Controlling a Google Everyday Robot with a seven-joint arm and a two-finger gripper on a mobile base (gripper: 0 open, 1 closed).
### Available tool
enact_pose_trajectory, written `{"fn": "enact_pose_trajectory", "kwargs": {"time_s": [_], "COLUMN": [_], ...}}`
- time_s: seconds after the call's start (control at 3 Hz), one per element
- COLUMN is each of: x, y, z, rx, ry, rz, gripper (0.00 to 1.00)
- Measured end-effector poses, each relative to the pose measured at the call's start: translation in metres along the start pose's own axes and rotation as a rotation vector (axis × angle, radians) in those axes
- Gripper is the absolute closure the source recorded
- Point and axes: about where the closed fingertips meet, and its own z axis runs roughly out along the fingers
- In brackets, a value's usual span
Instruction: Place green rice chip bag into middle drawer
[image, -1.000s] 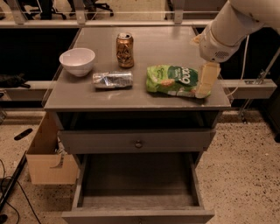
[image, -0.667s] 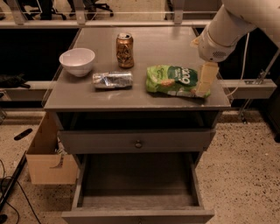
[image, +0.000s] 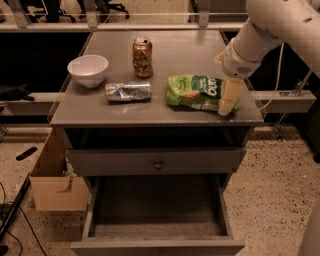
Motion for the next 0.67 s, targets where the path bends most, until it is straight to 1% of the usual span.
{"fn": "enact_pose_trajectory", "kwargs": {"time_s": [0.33, 0.67], "x": [-0.0001, -0.0001], "y": [0.0003, 0.0004], "z": [0.0003, 0.0003], "rx": [-0.001, -0.001], "ry": [-0.001, -0.001], "rz": [0.001, 0.001], "gripper": [0.01, 0.23]}}
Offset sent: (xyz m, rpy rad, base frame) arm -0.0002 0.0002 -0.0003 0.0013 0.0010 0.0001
